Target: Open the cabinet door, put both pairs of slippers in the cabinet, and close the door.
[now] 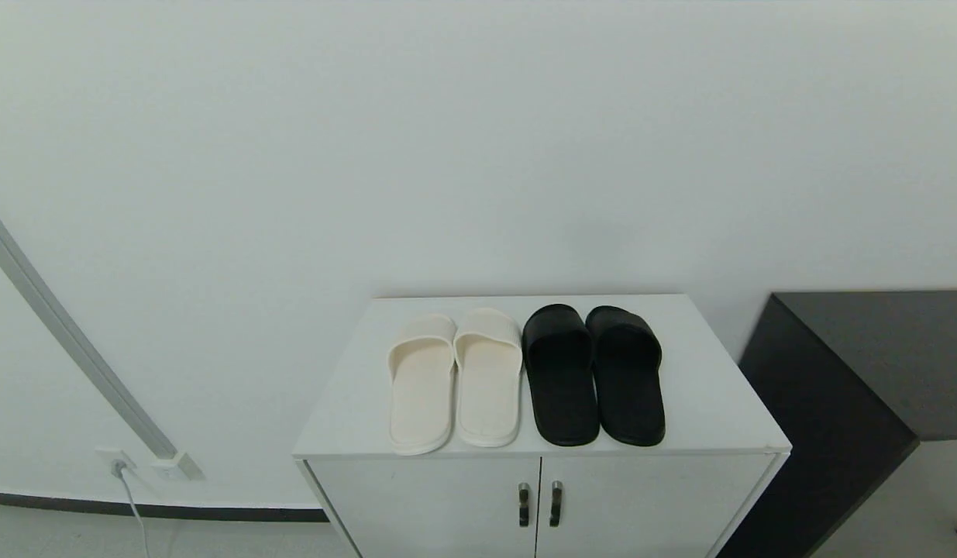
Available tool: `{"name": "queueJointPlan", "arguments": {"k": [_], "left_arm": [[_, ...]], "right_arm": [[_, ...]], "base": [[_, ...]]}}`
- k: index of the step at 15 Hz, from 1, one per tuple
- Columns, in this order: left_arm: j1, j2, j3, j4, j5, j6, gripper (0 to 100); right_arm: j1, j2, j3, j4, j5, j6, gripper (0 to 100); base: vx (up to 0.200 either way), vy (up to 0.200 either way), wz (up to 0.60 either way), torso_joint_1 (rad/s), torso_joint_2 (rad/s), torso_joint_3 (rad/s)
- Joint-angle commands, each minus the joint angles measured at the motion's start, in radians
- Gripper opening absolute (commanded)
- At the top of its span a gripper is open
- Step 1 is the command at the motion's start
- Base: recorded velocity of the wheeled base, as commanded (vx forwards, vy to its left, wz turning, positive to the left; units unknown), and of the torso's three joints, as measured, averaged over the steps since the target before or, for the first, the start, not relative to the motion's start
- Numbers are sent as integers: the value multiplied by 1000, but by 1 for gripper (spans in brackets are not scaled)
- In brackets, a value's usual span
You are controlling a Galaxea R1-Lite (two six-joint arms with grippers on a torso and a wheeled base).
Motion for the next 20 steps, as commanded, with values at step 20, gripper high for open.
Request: {"name": "queueJointPlan", "arguments": {"k": [20], "left_arm": [[1, 2, 0, 1, -10, 12, 0]], "right_arm": [[630, 1250, -392, -534, -93, 232, 100]], "base": [[0, 0, 0, 0, 0, 0]]}}
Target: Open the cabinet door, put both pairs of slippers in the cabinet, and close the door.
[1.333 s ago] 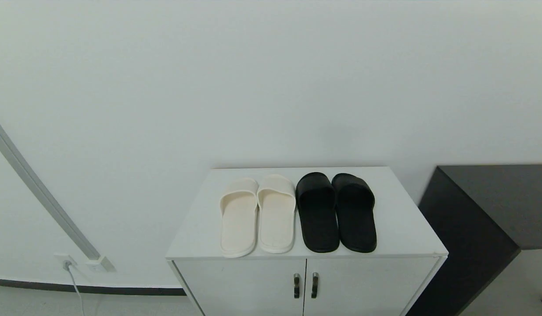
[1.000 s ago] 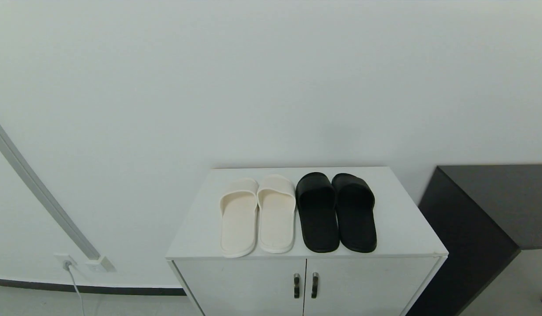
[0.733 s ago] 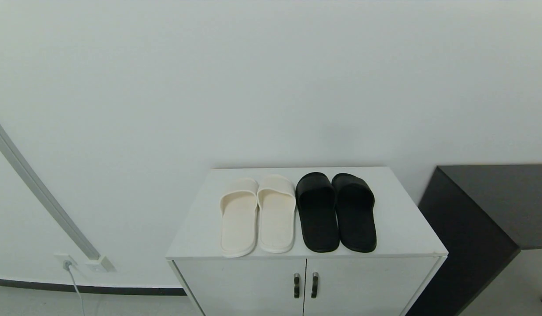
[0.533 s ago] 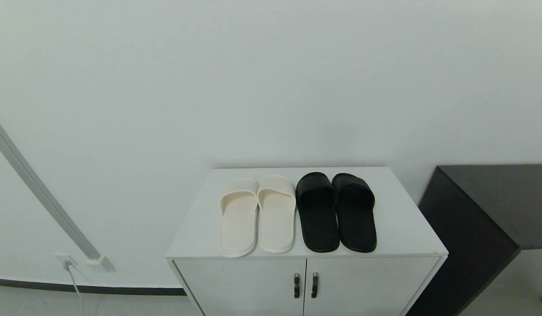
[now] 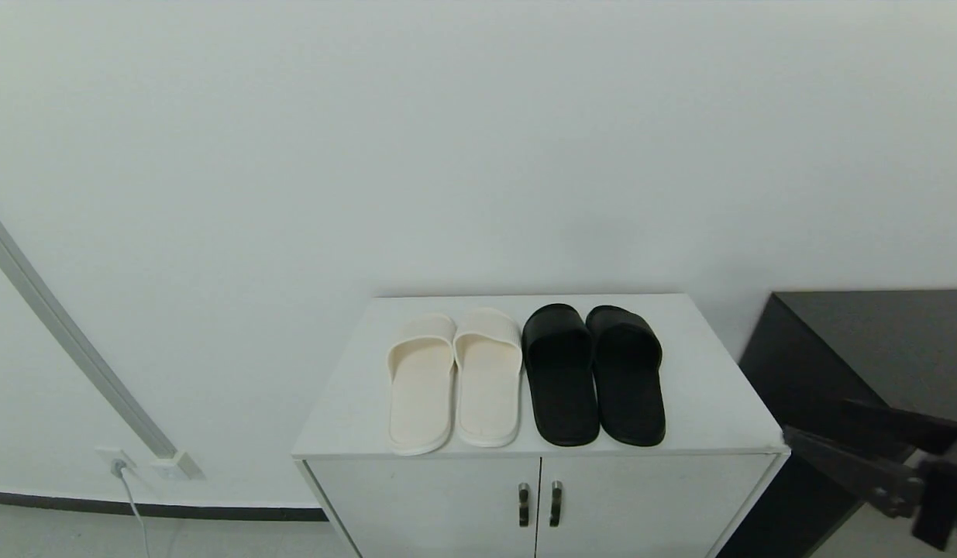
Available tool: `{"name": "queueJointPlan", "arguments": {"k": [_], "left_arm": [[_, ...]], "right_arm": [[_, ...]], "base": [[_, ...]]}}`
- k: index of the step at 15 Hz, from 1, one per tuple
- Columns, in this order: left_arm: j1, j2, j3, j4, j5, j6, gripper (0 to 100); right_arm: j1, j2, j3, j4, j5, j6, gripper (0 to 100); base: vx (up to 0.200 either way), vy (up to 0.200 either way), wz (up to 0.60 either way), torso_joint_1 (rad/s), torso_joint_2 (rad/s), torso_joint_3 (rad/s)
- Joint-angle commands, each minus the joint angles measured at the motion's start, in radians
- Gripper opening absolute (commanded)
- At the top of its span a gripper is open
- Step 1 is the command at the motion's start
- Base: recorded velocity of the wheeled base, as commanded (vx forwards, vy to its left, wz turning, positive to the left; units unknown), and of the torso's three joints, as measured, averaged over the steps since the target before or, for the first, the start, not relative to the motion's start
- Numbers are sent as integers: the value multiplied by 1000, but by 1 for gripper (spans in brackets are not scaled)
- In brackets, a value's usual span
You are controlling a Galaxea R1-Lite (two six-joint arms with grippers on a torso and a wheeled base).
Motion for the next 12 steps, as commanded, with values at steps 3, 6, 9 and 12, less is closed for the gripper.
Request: {"name": "queueJointPlan", "arguments": {"k": [3, 6, 9, 12], "left_arm": [[0, 2, 0, 0, -2, 8, 0], [0, 2, 0, 0, -2, 8, 0], [0, 0, 0, 1, -2, 8, 0], [0, 2, 0, 1, -2, 8, 0]], "right_arm": [[189, 375, -161, -115, -161, 57, 100], [224, 599, -273, -239, -349, 89, 100], [242, 789, -353, -382, -512, 89, 100], [247, 872, -414, -393, -584, 84, 100]], "base": [[0, 0, 0, 0, 0, 0], [0, 0, 0, 0, 0, 0], [0, 0, 0, 0, 0, 0], [0, 0, 0, 0, 0, 0]]}}
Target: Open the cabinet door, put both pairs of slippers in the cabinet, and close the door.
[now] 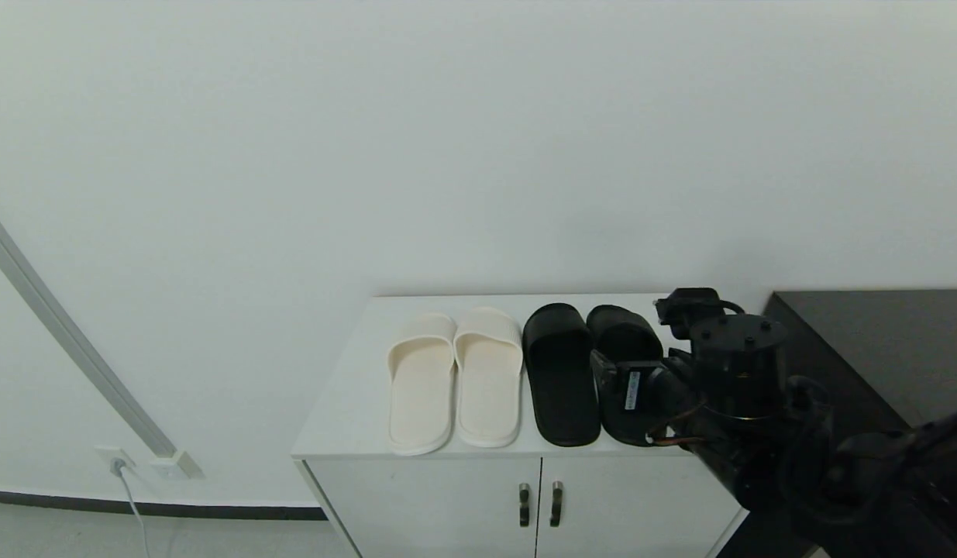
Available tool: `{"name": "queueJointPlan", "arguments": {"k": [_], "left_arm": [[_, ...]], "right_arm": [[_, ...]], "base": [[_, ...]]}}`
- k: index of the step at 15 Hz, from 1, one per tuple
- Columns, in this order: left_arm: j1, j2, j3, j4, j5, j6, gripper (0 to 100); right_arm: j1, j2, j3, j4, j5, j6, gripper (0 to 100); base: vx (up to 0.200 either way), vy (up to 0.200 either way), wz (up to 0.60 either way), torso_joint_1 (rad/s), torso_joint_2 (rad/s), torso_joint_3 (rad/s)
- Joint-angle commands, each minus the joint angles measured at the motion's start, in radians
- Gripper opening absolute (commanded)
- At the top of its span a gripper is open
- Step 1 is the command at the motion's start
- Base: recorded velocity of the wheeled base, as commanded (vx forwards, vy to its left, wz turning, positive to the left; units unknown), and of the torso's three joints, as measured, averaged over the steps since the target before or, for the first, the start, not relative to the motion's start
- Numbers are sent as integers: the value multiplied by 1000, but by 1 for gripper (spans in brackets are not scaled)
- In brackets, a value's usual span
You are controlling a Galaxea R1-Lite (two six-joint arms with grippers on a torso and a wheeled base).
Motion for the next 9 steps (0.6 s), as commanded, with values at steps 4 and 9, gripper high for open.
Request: {"name": "queueJointPlan", "arguments": {"k": [4, 9], "left_arm": [[1, 2, 0, -1, 0, 0, 0], [1, 2, 0, 0, 0, 0, 0]], "right_arm": [[8, 164, -124, -4, -32, -27, 100], [-27, 293, -255, -5, -38, -47, 100]], "base": [[0, 0, 0, 0, 0, 0], [0, 0, 0, 0, 0, 0]]}}
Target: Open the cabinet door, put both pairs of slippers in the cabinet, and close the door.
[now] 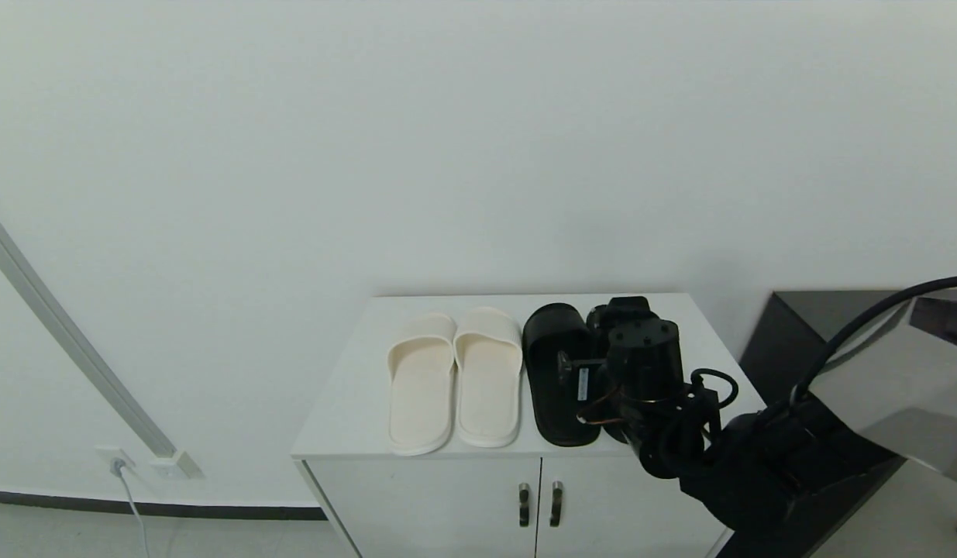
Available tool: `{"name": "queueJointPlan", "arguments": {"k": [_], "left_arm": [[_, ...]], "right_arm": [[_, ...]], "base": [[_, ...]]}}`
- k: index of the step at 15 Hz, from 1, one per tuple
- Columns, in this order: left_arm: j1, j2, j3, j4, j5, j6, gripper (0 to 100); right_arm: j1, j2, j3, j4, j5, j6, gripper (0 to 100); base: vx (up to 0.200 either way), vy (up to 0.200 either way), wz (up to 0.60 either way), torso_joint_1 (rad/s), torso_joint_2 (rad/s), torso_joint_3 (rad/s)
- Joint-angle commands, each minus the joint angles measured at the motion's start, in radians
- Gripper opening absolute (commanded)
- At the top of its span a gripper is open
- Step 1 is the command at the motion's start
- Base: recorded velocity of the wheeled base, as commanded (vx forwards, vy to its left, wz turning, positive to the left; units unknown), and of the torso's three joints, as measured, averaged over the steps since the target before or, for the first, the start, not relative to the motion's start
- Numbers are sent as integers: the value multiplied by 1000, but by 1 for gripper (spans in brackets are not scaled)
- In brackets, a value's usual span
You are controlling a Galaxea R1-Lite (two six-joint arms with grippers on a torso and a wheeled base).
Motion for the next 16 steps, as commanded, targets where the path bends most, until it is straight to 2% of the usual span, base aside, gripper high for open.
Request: {"name": "queueJointPlan", "arguments": {"k": [1, 5, 9, 10, 16], "left_arm": [[0, 0, 0, 0, 0, 0, 0], [0, 2, 0, 0, 0, 0, 0], [0, 2, 0, 0, 0, 0, 0], [0, 2, 0, 0, 0, 0, 0], [0, 2, 0, 0, 0, -2, 0]], "right_arm": [[-22, 66, -60, 1, -1, -6, 100], [-57, 126, -154, 1, 1, -48, 100], [-65, 152, -192, 0, 1, -55, 100], [-65, 155, -197, 0, 1, -57, 0], [-63, 146, -189, -8, -1, -69, 0]], "base": [[0, 0, 0, 0, 0, 0], [0, 0, 0, 0, 0, 0], [0, 0, 0, 0, 0, 0], [0, 0, 0, 0, 0, 0], [0, 0, 0, 0, 0, 0]]}}
